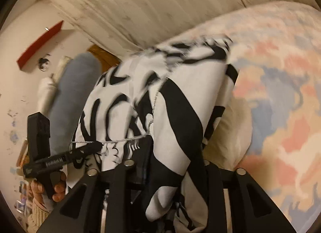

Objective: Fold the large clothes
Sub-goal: 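Grasp the graffiti bundle with both tools and lift it, then place the graffiti bundle on top of the cream puffer jacket and release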

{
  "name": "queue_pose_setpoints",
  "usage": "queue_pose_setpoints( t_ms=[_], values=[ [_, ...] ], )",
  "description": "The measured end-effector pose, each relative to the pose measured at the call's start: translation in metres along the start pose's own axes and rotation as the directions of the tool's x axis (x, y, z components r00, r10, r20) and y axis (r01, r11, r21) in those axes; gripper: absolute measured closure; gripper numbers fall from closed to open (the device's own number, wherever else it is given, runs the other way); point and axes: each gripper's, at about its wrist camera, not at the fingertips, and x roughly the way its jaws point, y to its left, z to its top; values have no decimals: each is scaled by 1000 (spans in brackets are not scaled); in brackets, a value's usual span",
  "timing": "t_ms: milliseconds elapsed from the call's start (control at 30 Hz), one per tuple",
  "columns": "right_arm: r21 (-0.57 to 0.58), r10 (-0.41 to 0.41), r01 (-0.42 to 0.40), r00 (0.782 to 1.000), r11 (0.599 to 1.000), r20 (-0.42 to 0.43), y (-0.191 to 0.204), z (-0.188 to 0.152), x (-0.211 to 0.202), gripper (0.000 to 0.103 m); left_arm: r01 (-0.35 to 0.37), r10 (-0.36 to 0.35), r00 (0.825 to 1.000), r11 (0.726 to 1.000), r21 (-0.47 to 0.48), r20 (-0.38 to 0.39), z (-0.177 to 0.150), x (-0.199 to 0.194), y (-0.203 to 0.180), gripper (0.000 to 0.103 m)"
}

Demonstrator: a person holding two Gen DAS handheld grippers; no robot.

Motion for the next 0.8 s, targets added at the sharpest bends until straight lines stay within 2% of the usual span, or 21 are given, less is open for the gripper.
queue_pose_setpoints(
  t_ms=[67,200,300,433,567,633,700,800],
  values=[
    [5,11,-11,1000,1000,-7,-9,-5,13,64,28,-28,1000,1000,6,-4,-3,8,5,29],
    [3,-12,12,1000,1000,-5,-15,-8,34,59,18,-18,1000,1000,14,0,-5,16,4,26],
    [12,-45,45,999,999,-11,-20,-9,45,51,-24,23,1000,999,39,20,-8,14,6,21],
    [-64,-141,139,990,988,-32,3,-12,40,35,-84,81,995,994,71,49,-20,-3,-4,20],
    [-120,-225,224,974,967,2,21,0,29,35,-167,162,985,981,98,63,-26,-20,-15,20],
    [-130,-246,249,968,960,39,25,6,18,35,-228,215,971,964,138,101,-28,-33,-26,20],
    [-142,-265,275,960,951,87,30,11,1,35,-322,287,937,930,176,198,-29,-52,-40,20],
    [-182,-258,282,955,942,145,56,9,-17,35,-371,311,908,908,194,282,-27,-69,-57,22]
  ],
)
